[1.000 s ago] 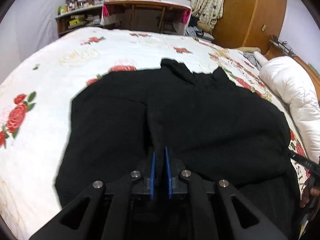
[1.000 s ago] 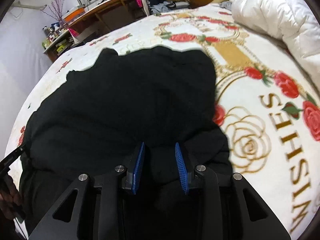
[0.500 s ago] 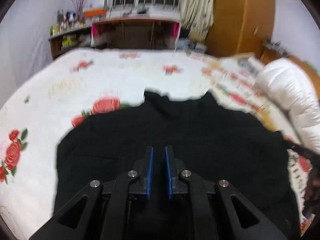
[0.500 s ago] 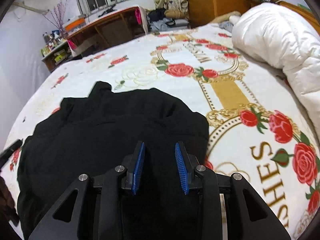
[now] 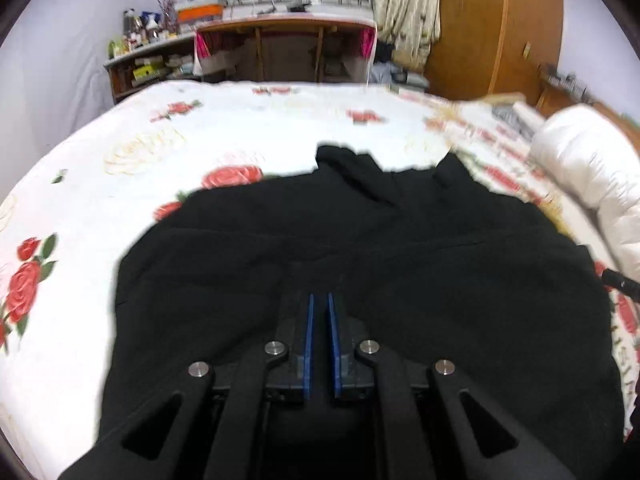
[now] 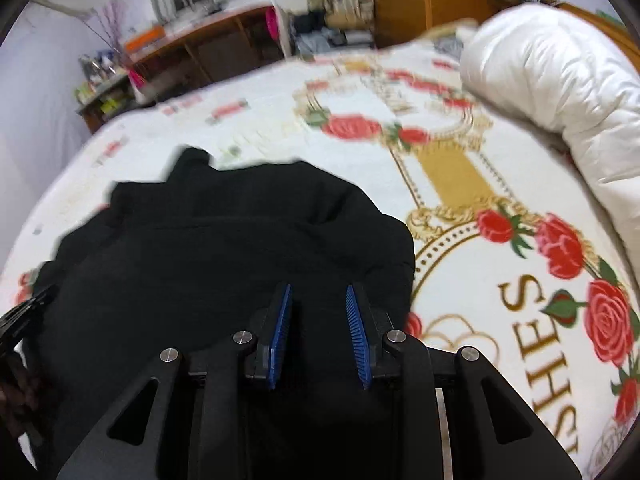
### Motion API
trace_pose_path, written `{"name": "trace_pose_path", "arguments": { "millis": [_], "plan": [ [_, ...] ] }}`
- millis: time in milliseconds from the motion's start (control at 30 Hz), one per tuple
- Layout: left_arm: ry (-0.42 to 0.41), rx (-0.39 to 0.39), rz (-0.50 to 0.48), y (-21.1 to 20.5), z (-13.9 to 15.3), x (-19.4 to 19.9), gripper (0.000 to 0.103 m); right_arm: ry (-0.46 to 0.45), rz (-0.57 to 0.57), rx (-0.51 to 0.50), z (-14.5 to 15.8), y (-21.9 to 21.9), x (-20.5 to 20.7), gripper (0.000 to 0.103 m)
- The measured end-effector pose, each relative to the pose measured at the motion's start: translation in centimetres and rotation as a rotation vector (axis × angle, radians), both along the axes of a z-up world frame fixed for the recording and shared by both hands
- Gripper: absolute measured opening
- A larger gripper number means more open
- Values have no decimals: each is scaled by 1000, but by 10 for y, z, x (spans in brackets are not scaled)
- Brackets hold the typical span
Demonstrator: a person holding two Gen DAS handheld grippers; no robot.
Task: Fold large clothes
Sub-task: 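Withdraw both tools back toward the coat hem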
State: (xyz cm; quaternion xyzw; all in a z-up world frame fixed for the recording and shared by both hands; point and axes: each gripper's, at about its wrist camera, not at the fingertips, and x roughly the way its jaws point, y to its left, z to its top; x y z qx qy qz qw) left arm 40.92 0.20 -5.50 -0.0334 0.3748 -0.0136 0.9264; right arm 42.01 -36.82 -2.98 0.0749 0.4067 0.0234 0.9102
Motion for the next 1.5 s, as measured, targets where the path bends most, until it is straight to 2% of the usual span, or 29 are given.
{"name": "trace_pose_path", "arguments": {
  "millis": [100,200,233,300,400,500,767,800,867,933,1033,1167,1300,1500],
  "plan": [
    [-22,-20,8,9,5,-34,10,-35,40,13,8,12,-34,28],
    [62,-16,2,8,-19,-35,10,52,88,-11,-16,28,-42,28],
    [94,-28,0,9,-29,-30,11,131,102,-27,-36,32,-35,28],
    [127,-52,8,13,-36,-24,14,155,109,-41,-49,33,-31,28],
    [139,-36,37,15,-20,-27,14,153,89,-58,-31,35,-38,30],
    [109,-35,45,20,-1,-46,14,103,100,-82,-6,38,-61,30],
    [22,-54,82,37,45,-139,16,-19,98,-92,53,44,-156,33],
    [12,-50,82,37,50,-152,17,-32,100,-92,59,45,-169,34],
    [-6,-45,74,36,60,-177,26,-46,109,-88,67,46,-189,34],
    [-19,-33,66,34,70,-200,31,-52,118,-87,74,47,-214,34],
    [-34,-29,53,30,83,-233,34,-55,108,-65,79,44,-243,34],
    [-57,-23,30,22,96,-273,44,-60,121,-38,82,47,-278,38],
    [-68,-22,9,16,102,-303,48,-65,142,-23,83,51,-315,61],
    [-60,-13,-7,15,102,-340,50,-70,178,-42,80,60,-357,63]
  ]
}}
